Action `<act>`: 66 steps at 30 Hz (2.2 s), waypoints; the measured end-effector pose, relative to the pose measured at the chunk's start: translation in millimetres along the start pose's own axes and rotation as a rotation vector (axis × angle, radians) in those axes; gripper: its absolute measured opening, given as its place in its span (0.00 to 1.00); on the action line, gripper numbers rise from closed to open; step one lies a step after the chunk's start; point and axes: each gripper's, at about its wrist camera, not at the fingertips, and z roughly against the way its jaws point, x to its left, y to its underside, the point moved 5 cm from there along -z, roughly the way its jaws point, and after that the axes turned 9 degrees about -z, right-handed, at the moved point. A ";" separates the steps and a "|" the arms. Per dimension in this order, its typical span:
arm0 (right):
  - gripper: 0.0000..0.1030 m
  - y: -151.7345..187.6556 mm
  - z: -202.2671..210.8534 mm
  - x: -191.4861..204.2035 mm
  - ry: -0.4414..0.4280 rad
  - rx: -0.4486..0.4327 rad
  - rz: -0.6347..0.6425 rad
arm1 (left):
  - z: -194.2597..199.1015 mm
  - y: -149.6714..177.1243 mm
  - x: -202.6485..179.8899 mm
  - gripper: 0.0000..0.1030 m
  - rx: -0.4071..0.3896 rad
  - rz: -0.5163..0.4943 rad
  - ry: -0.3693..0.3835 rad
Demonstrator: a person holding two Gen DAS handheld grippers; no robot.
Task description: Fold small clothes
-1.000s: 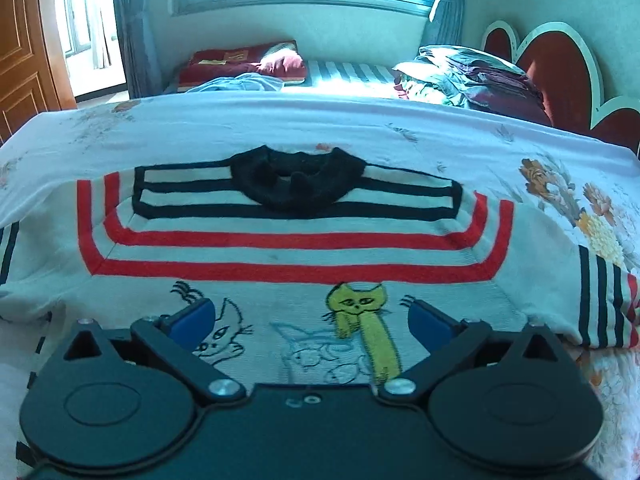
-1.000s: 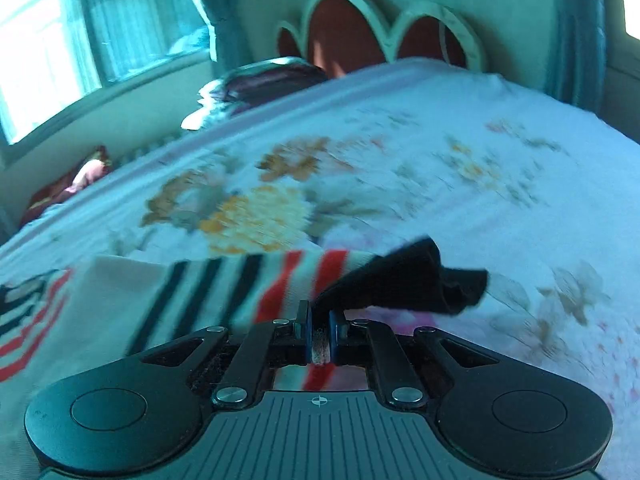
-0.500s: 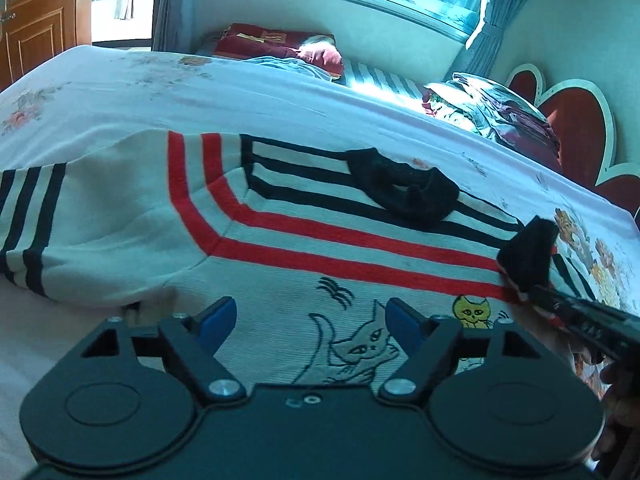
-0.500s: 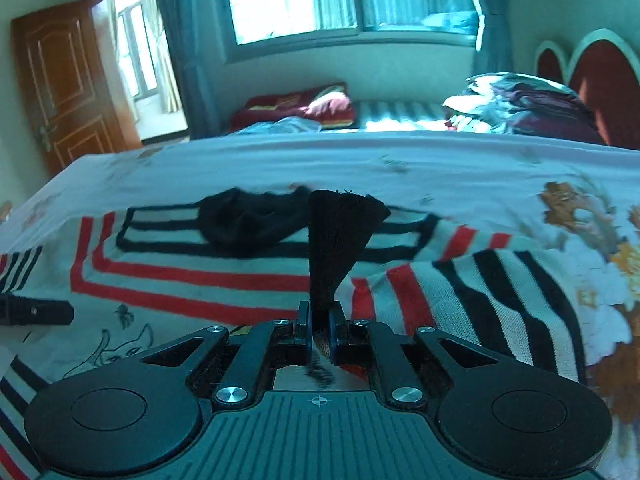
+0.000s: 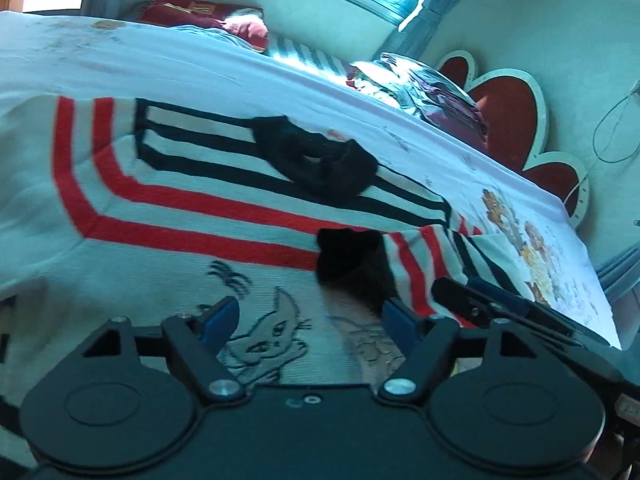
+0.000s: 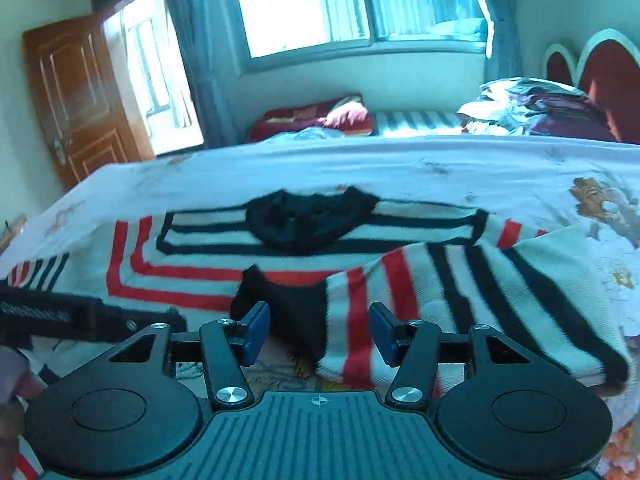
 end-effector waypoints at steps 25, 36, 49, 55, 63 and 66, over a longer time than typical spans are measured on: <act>0.23 -27.5 50.8 -164.8 0.209 -0.030 -0.476 | -5.0 -17.6 44.0 0.05 -0.068 -0.019 -0.154; 0.44 -72.7 -22.5 -180.8 0.069 0.021 -0.463 | -20.7 -19.2 57.2 0.52 -0.073 -0.028 -0.225; 0.07 -73.8 -71.6 -206.3 0.087 0.104 -0.407 | -30.4 -17.4 53.5 0.07 -0.122 -0.079 -0.265; 0.15 -79.6 -66.3 -204.5 0.094 0.096 -0.349 | -21.5 -18.6 58.1 0.38 -0.121 -0.079 -0.305; 0.45 -78.8 -59.6 -115.7 -0.022 0.081 -0.043 | -45.7 -43.6 -28.1 0.46 -0.129 -0.240 -0.241; 0.21 -60.6 -85.1 -81.9 -0.051 0.171 0.061 | -81.0 -47.4 -60.2 0.49 -0.088 -0.279 -0.182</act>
